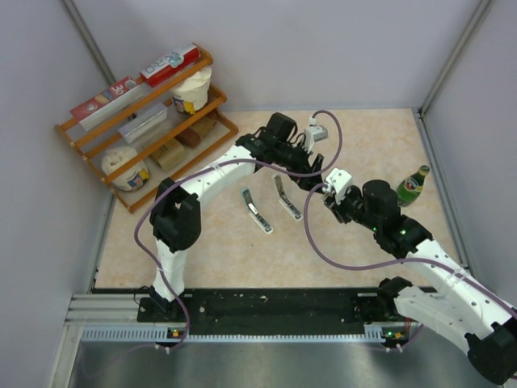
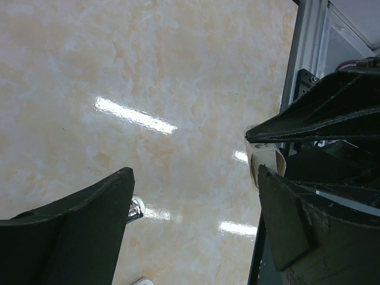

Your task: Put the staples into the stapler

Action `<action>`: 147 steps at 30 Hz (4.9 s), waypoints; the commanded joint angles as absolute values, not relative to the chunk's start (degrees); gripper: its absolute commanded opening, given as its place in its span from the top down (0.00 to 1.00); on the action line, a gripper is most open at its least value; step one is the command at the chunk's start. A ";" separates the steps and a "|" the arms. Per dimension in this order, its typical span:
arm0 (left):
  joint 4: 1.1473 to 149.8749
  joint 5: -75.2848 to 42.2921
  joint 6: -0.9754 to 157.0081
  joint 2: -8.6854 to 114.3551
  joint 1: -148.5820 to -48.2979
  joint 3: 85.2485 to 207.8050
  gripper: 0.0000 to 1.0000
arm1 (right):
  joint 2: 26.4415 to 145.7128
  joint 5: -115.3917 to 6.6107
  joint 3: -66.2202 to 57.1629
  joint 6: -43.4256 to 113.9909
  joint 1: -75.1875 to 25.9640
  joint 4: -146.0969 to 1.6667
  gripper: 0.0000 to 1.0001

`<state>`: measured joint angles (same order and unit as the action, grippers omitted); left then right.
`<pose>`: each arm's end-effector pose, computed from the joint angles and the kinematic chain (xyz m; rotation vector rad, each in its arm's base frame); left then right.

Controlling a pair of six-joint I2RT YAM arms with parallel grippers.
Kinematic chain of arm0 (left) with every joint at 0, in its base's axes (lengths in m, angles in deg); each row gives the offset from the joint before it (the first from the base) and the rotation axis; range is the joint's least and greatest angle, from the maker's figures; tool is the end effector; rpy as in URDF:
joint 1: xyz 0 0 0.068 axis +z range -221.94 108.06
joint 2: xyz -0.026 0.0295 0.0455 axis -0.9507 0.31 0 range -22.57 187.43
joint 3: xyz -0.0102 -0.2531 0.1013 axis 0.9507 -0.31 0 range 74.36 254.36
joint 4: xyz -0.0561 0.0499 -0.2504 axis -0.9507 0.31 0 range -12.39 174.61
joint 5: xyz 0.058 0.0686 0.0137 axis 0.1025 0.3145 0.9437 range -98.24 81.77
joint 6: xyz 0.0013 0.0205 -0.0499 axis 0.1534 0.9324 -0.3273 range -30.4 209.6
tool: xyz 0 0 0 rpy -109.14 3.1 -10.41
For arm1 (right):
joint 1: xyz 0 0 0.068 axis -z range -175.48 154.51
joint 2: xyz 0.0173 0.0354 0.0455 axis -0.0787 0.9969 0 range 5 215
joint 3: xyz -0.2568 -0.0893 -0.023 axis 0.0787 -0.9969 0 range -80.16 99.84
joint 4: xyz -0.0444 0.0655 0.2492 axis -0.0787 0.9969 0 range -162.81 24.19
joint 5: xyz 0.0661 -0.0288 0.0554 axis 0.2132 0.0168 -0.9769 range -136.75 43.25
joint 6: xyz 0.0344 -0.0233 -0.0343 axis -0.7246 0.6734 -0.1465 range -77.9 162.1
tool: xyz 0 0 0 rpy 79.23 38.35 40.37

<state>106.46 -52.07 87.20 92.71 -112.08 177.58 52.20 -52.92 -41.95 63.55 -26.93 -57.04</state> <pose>0.3358 -0.3155 0.2944 1.1508 2.0522 -1.2512 0.1613 0.1031 0.2824 -0.9555 1.7651 0.2195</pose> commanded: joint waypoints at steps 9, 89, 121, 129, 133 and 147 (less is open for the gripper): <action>107.67 -52.71 89.16 93.80 -113.95 180.18 0.13 | 50.96 -53.78 -42.19 63.28 -26.77 -59.80 0.64; 104.51 -63.87 83.53 95.11 -110.17 180.00 1.00 | 50.69 -48.34 -44.04 72.42 -25.54 -58.22 0.36; 100.47 -68.79 79.05 94.94 -110.09 177.54 1.00 | 51.14 -50.18 -50.54 78.48 -23.70 -70.44 0.51; 99.85 -69.32 78.43 95.03 -110.17 177.28 1.00 | 50.09 -50.79 -51.42 79.36 -23.70 -70.53 0.62; 99.85 -69.32 78.26 95.20 -110.00 177.45 1.00 | 48.68 -50.97 -52.21 79.89 -23.70 -70.53 0.67; 99.85 -69.58 77.99 95.64 -109.65 177.98 0.99 | 48.50 -49.83 -52.39 80.42 -23.17 -69.47 0.73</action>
<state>102.00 -67.83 78.09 97.08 -109.96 177.66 49.51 -49.82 -52.44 79.88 -24.15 -68.32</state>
